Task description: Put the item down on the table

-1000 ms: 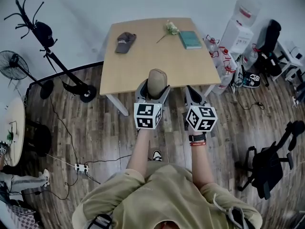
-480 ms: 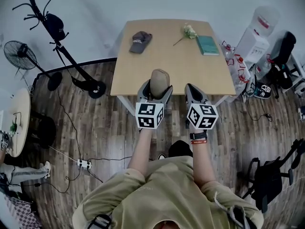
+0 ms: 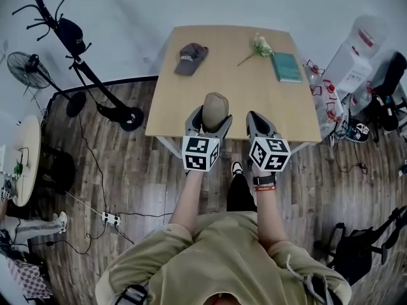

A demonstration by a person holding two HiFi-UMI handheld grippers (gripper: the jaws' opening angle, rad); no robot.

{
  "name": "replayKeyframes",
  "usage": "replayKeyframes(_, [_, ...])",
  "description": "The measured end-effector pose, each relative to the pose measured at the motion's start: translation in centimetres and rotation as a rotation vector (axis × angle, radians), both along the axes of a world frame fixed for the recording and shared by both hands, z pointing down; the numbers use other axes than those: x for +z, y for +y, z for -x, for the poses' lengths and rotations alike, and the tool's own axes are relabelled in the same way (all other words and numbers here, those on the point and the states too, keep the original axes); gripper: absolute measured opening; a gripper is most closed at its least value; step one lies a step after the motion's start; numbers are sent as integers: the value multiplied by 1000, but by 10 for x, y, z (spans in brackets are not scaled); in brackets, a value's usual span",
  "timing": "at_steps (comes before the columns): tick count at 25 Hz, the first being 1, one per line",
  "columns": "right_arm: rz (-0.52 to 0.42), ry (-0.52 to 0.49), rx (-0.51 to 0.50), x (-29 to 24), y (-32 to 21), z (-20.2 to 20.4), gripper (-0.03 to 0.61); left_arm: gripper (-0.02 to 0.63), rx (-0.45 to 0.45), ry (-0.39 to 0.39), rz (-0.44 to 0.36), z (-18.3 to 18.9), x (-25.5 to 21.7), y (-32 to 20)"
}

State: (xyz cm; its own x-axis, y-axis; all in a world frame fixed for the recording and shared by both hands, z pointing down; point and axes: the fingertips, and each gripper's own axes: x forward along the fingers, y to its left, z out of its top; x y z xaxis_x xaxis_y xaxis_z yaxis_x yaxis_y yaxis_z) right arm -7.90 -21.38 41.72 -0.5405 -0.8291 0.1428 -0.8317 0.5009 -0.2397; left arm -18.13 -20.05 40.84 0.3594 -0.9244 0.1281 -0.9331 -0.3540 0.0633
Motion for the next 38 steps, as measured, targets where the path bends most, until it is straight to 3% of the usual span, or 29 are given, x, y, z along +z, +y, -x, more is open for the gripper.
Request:
replayKeyframes(9, [56,-16,1,13,-124,-21,15,371,26,-79,27,-20,17,-124])
replayKeyframes(19, [133,-20,-5,55,-215,-23,15,371,124,-166,95,-24,62,-223])
replayKeyframes(28, [187,-20,-5,87,-265,-26,15,371,234,-278,164,-22,100,-287])
replayKeyframes(38, [239,-30,1,115,-283,-40,15,371,382,-410,232,-43,148,-310])
